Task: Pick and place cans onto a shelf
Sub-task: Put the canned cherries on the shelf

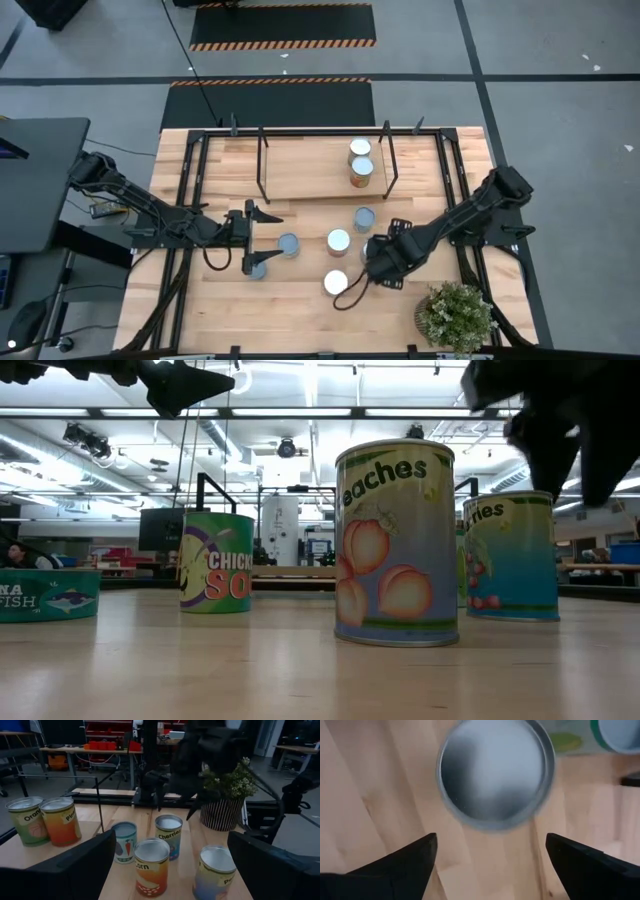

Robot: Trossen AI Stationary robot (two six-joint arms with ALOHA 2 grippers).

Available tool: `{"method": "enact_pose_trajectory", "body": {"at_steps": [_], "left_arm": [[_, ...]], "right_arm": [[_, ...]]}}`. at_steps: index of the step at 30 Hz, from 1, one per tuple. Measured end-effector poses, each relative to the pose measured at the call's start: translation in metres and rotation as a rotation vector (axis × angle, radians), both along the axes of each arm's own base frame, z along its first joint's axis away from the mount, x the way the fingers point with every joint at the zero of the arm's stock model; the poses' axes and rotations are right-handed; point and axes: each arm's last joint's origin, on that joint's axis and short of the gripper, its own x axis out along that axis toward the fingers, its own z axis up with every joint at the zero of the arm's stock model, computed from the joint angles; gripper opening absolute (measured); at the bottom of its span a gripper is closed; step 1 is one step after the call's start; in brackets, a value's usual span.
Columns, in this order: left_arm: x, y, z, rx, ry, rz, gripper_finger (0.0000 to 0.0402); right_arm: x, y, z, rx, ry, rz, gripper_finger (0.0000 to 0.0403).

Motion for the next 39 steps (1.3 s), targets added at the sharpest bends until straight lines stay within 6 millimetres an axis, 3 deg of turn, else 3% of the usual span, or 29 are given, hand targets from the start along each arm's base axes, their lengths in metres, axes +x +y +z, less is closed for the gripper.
{"method": "enact_pose_trajectory", "body": {"at_steps": [5,21,29,35,39], "left_arm": [[0.000,0.000,0.000,0.001,0.000,0.000,0.0388],[0.000,0.000,0.000,-0.001,-0.001,0.000,0.0388],[0.000,0.000,0.000,-0.001,0.000,0.000,0.0388],[0.000,0.000,0.000,0.003,0.000,0.001,0.0388],[0.000,0.000,0.000,0.003,0.000,0.001,0.0388]], "right_arm": [[0.011,-0.011,-0.012,0.048,-0.058,-0.007,0.0397],[0.028,-0.023,-0.014,0.023,-0.175,0.059,0.0397],[0.020,-0.026,-0.035,0.048,-0.147,0.056,0.0359],[0.021,-0.025,-0.034,0.052,-0.161,0.059,0.0324],[0.025,-0.024,-0.026,0.057,-0.175,0.064,0.0323]]}}
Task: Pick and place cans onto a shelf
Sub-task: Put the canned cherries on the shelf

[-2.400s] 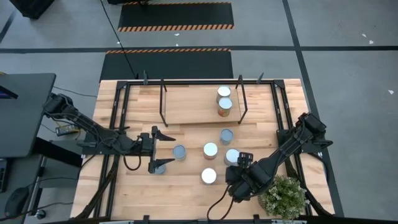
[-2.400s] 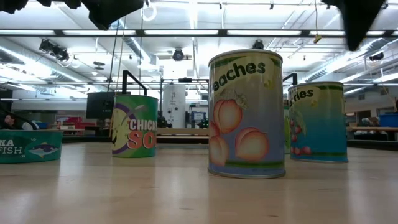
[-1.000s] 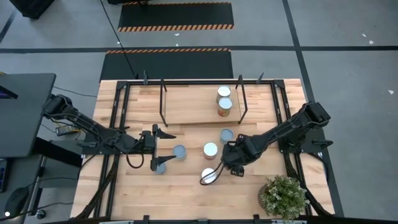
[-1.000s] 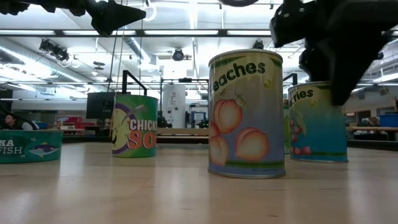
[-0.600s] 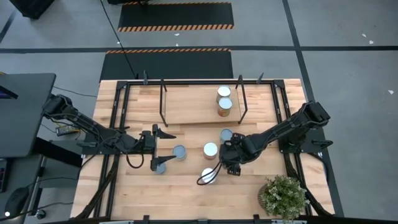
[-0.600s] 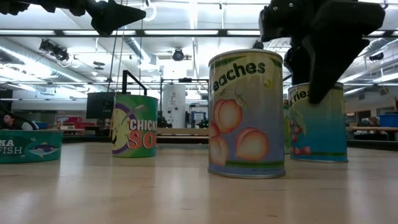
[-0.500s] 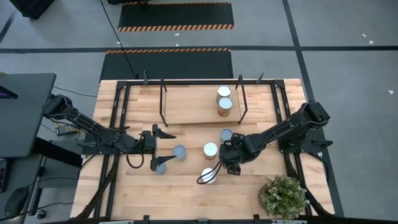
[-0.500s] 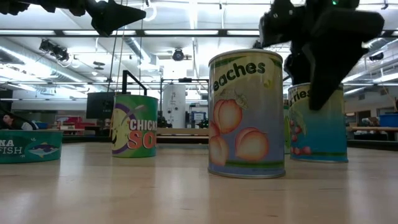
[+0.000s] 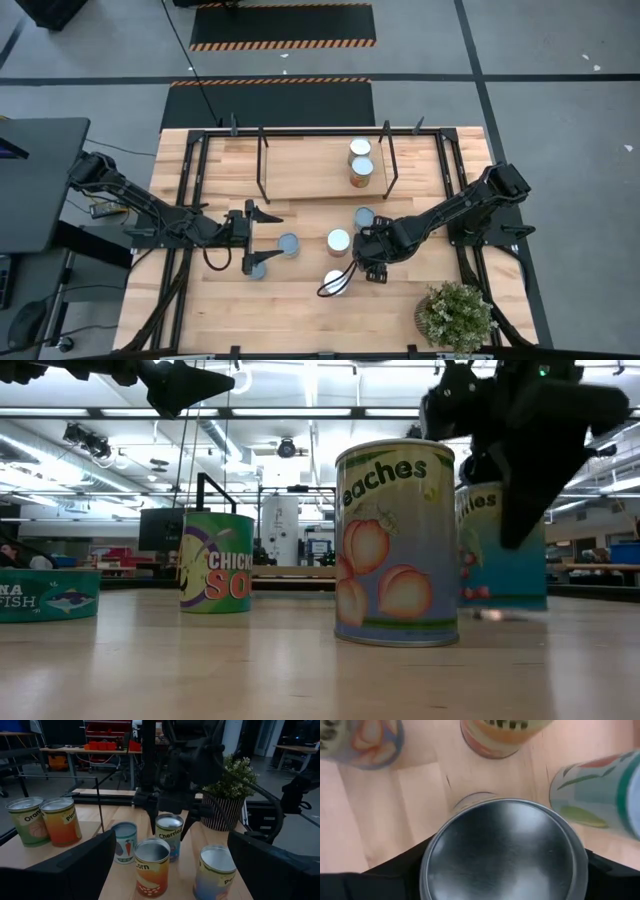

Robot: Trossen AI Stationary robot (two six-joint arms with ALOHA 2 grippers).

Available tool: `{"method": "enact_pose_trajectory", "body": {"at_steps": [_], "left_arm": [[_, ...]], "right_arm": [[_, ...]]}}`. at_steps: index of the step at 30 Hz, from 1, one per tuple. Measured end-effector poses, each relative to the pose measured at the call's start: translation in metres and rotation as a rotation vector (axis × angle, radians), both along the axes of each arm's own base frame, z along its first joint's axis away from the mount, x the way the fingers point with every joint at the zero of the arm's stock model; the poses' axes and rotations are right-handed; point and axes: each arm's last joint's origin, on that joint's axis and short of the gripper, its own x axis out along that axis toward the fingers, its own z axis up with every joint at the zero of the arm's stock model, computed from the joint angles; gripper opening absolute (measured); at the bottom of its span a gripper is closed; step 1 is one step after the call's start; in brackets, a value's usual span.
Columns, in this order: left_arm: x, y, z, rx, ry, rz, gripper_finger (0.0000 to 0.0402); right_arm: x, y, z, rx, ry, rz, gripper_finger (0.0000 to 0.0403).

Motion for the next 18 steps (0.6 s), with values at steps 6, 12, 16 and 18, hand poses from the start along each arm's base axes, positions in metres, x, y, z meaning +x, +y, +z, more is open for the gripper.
{"method": "enact_pose_trajectory", "body": {"at_steps": [6,12,16,18], "left_arm": [[0.000,0.000,0.000,-0.004,0.000,0.000,0.0388],[0.000,0.000,0.000,-0.002,0.000,0.000,0.0388],[0.000,0.000,0.000,-0.002,0.000,0.000,0.0388],[0.000,0.000,0.000,0.001,-0.001,0.000,0.0388]], "right_arm": [[0.008,0.004,0.025,0.010,-0.024,-0.004,0.0324],[0.013,0.006,0.048,0.015,-0.046,-0.010,0.0323],[0.018,0.007,0.060,0.011,-0.088,-0.011,0.0323],[0.020,0.008,0.067,-0.001,-0.117,-0.003,0.0323]]}}
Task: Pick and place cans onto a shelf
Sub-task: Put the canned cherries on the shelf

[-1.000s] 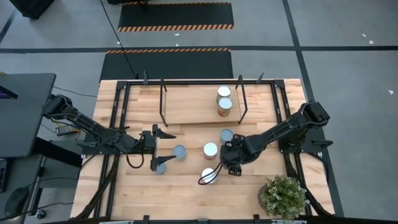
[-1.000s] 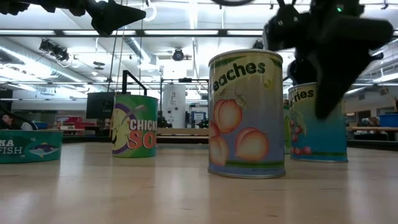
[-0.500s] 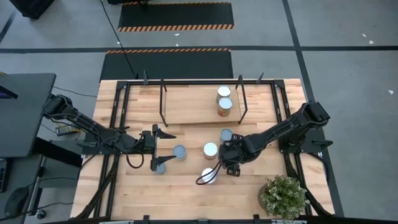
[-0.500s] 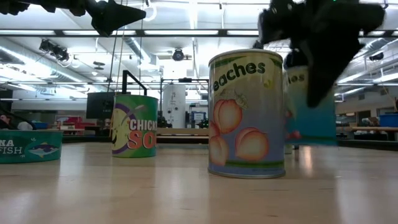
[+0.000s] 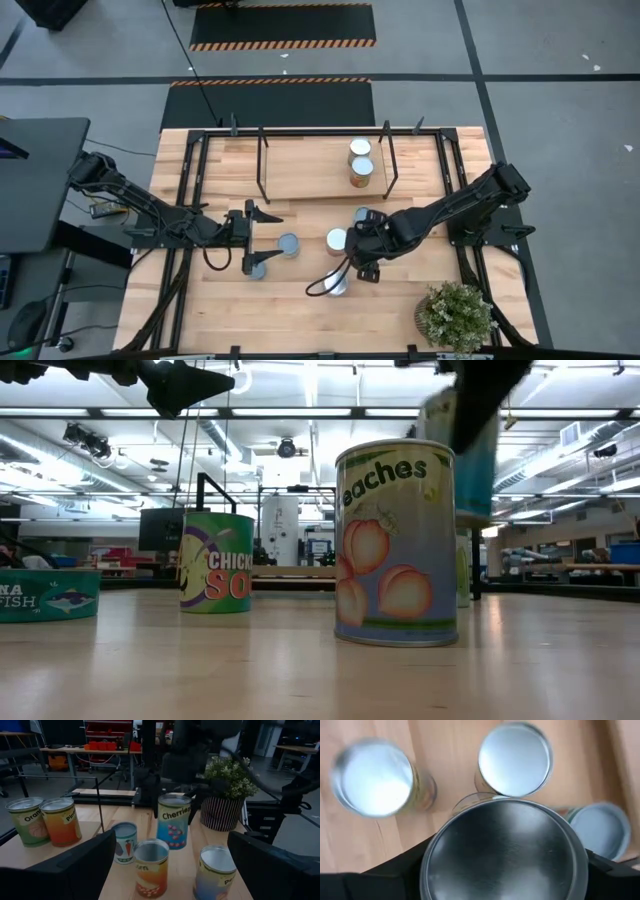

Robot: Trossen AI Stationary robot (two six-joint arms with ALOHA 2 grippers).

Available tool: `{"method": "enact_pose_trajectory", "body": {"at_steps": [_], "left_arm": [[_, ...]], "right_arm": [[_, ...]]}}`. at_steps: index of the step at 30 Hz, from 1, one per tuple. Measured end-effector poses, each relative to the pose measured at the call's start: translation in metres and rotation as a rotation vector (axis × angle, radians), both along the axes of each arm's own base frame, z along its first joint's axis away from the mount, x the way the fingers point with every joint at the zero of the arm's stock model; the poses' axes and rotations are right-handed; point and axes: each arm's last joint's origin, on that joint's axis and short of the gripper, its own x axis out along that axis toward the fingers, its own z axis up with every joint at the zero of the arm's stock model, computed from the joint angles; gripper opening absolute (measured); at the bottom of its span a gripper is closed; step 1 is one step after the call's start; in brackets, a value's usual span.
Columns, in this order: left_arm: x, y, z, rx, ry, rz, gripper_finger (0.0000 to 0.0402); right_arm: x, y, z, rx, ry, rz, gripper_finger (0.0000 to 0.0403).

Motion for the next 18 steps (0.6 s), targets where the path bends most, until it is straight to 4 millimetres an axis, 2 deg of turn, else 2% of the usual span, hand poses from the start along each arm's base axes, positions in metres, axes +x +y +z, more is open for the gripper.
{"method": "enact_pose_trajectory", "body": {"at_steps": [5,8,14,18], "left_arm": [[0.001,0.003,0.000,-0.003,0.000,0.013,0.0388],[0.001,0.003,0.000,-0.006,0.000,0.018,0.0388],[0.002,0.003,0.000,-0.018,0.001,0.018,0.0388],[0.001,0.003,-0.001,-0.017,0.003,0.018,0.0388]], "right_arm": [[0.007,-0.001,0.017,-0.039,-0.030,0.002,0.0323],[0.016,0.001,0.023,-0.086,0.025,0.022,0.0323],[0.039,0.010,0.043,-0.130,0.076,0.110,0.0323],[0.052,0.005,0.058,-0.165,0.081,0.144,0.0323]]}}
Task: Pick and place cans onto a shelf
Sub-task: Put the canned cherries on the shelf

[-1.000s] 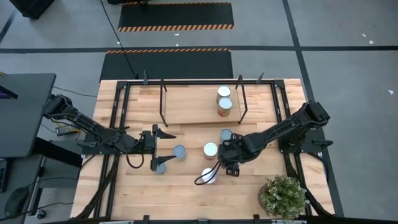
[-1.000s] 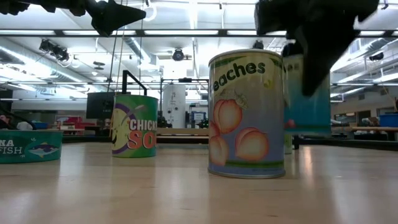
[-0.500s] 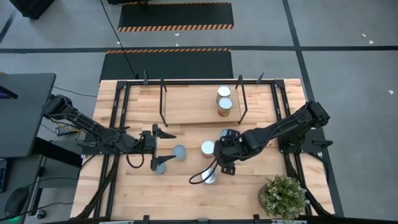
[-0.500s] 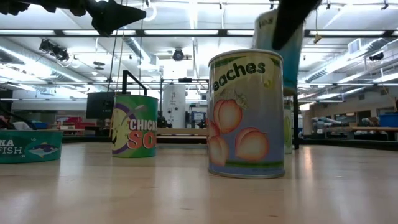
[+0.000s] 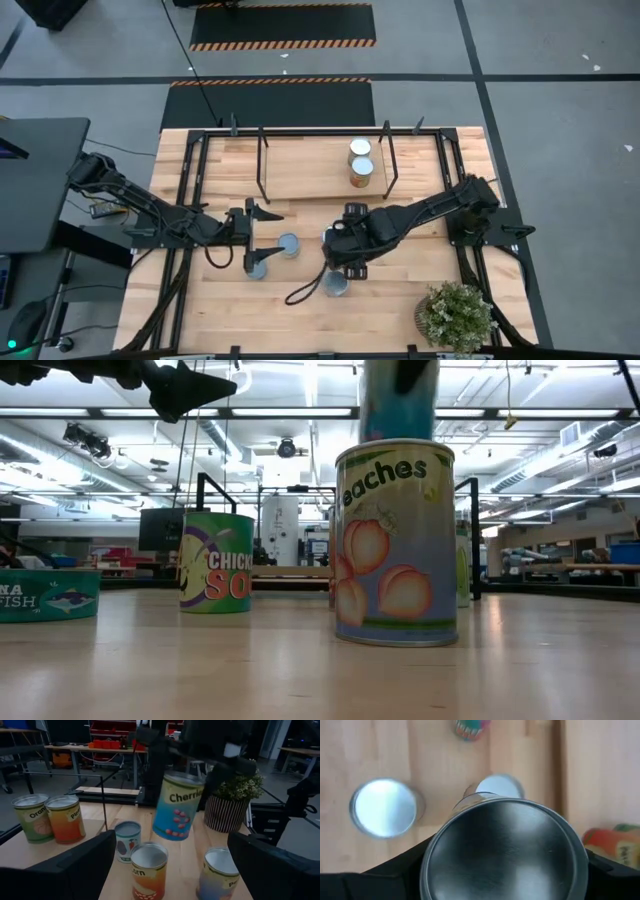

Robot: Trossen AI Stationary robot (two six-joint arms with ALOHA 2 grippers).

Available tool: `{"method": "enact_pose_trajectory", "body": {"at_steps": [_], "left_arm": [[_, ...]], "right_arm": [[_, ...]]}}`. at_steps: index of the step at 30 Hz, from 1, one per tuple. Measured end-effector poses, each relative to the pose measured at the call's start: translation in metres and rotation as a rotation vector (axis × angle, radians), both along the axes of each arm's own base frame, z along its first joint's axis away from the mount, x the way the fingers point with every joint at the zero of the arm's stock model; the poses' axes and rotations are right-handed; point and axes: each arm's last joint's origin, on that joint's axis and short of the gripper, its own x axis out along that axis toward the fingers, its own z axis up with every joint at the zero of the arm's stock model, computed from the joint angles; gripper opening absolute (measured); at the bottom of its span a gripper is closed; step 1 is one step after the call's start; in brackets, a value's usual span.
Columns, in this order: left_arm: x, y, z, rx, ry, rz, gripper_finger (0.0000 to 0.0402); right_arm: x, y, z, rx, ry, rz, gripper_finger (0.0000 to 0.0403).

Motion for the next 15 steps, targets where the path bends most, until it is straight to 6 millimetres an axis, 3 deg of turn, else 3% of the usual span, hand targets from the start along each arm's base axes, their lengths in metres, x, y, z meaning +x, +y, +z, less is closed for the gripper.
{"method": "enact_pose_trajectory", "body": {"at_steps": [5,15], "left_arm": [[0.000,0.000,0.000,0.002,0.003,0.000,0.0388],[0.000,0.000,-0.001,0.000,0.006,0.000,0.0388]], "right_arm": [[0.014,-0.021,0.014,-0.026,-0.013,0.023,0.0324],[0.033,-0.074,0.018,-0.027,-0.070,0.040,0.0325]]}}
